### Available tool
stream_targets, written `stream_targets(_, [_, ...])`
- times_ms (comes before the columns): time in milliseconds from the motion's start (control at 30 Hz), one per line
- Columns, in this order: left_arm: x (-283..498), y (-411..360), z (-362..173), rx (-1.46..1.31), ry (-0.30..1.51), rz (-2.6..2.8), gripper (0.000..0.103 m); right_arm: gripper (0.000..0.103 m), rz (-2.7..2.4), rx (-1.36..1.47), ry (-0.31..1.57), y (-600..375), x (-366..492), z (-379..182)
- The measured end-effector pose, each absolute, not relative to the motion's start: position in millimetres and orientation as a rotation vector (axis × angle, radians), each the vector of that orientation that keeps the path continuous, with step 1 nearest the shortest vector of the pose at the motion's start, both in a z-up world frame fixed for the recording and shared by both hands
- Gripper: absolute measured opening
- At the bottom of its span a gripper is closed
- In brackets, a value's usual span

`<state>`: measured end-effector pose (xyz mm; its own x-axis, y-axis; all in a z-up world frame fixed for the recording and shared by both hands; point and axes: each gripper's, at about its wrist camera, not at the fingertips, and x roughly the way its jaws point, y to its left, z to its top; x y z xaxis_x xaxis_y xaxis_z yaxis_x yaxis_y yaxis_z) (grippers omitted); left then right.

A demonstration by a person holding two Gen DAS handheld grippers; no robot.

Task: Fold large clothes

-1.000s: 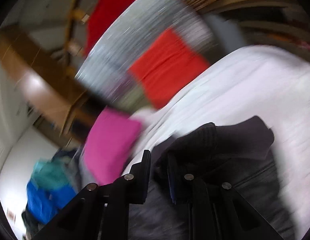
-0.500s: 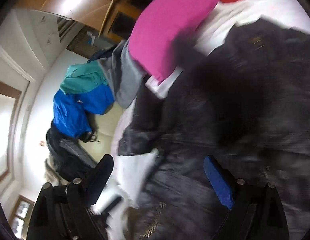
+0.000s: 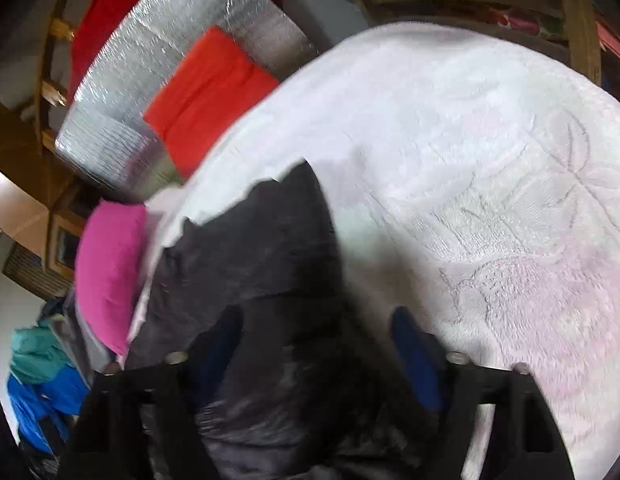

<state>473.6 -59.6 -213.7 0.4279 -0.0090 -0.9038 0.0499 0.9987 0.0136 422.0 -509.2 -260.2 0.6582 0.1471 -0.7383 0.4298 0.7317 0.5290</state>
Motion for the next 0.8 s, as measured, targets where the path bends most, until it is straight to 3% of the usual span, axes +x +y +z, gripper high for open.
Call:
stream_targets(33, [480.9,-62.5,-225.0,0.065,1.171,-0.025,0.103,0.053,-0.185,0.720,0.888,-506.8,428.1,-265.5])
stream_targets(200, [476.7,-64.5,-219.8,0.092,1.184,-0.047,0.103,0.052,-0.227,0.640,0.877,-488.3,432.3,-239.1])
stream_targets(233, [470.2,-64.1,-212.9,0.106,1.171,-0.057,0.103,0.058,-0.223,0.634,0.862,-482.2,432.4,-231.4])
stream_targets(267, [460.2,-61.4,-202.0,0.116,1.142,-0.077,0.103,0.070,-0.217,0.626,0.840,-476.2,431.1,-221.0])
stream_targets(367, [419.4,-34.3,-166.3,0.092,1.012,-0.122,0.103,0.082,-0.179,0.570,0.717,-450.3,406.8,-188.5])
stream_targets(533, [363.3,84.0,-151.3,-0.130,0.935,0.010,0.103,0.083,-0.027,0.519,0.690,-391.8,392.0,-172.5])
stream_targets(800, [340.9,283.4,-205.7,-0.575,0.983,0.325,0.103,0.083,0.123,0.483,0.787,-323.4,355.1,-195.8])
